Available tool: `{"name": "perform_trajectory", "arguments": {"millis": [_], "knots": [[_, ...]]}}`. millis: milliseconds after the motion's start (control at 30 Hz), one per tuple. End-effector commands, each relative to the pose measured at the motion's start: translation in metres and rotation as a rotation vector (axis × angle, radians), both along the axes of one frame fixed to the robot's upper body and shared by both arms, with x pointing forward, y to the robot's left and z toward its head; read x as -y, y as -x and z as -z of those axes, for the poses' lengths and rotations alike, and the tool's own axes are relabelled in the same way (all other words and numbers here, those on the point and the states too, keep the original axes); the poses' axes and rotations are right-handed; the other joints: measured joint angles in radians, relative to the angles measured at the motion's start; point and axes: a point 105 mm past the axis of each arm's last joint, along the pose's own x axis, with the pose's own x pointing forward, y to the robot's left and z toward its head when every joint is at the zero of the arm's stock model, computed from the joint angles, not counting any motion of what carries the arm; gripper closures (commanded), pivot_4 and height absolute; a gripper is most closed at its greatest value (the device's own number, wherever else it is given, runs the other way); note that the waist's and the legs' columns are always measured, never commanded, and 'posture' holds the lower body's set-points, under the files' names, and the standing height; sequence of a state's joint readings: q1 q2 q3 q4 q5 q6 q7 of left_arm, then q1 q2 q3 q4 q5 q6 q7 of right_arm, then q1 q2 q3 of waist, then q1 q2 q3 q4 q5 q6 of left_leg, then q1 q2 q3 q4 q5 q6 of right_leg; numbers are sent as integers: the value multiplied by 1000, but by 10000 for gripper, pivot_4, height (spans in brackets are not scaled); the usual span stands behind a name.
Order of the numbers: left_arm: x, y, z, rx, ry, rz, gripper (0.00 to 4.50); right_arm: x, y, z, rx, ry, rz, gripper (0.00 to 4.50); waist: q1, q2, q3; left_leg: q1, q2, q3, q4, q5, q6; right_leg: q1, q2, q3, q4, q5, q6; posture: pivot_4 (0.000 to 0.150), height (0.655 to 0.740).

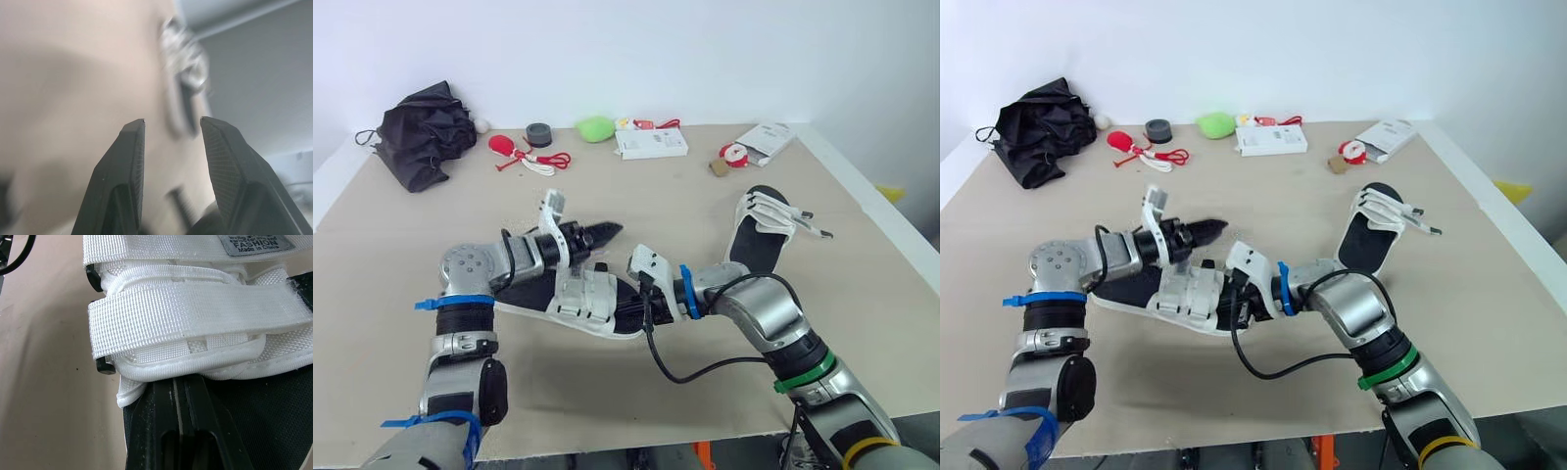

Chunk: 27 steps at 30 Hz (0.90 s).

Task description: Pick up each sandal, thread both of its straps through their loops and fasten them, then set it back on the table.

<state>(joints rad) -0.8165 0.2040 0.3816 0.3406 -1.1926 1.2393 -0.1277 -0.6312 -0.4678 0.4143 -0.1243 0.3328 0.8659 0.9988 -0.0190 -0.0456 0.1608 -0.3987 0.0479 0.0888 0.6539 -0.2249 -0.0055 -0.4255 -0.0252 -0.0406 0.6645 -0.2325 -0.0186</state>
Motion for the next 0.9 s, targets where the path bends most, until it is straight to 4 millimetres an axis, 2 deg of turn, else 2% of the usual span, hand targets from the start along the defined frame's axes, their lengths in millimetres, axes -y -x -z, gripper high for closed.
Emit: {"name": "perform_trajectory", "arguments": {"millis": [33,167,233,267,367,467,567,700,900], "knots": [[-12,3,-44,140,116,-12,26488,2,2,3,-20,2,6,45000,-2,0,0,0,0,0,0,0,0,0,0,0,0,0,0,1500,7400],[-29,29,-78,368,81,45,26488,9,-5,-21,28,-59,43,45000,-3,-1,3,-1,0,0,0,-1,-1,-1,0,0,0,-1,0,1500,7400],[-31,45,-77,479,-23,97,26488,13,-5,-33,46,-83,52,45000,-5,-2,3,-4,0,0,0,-1,-2,-5,0,0,0,-1,0,1500,7400],[-32,52,-73,523,-75,124,26488,15,-5,-37,55,-89,57,45000,-3,-1,4,-6,0,1,-1,0,-3,-8,0,1,0,-1,0,1500,7400],[-51,74,-45,705,-320,204,26488,27,0,-57,98,-124,78,45000,-6,0,4,-7,0,2,-2,-1,-4,-10,0,2,0,-1,-1,1500,7400],[-67,84,-25,837,-468,258,26488,38,7,-68,119,-146,93,45000,2,-1,5,-8,1,2,-4,-1,-4,-12,0,1,1,-3,-5,1500,7400],[-89,95,8,892,-638,344,26488,54,29,-83,141,-184,77,45000,7,-1,5,-9,1,0,-4,-1,-3,-12,0,-1,0,-4,-6,1500,7400],[-103,104,16,885,-638,352,26488,65,63,-100,164,-249,24,45000,16,0,6,-11,1,1,-4,-4,0,-13,-1,-1,0,-6,-5,1500,7400],[-112,117,39,846,-682,450,26488,63,85,-111,190,-325,9,45000,16,0,6,-10,2,2,-3,-5,1,-13,1,0,0,-6,-3,1500,7400]]}}
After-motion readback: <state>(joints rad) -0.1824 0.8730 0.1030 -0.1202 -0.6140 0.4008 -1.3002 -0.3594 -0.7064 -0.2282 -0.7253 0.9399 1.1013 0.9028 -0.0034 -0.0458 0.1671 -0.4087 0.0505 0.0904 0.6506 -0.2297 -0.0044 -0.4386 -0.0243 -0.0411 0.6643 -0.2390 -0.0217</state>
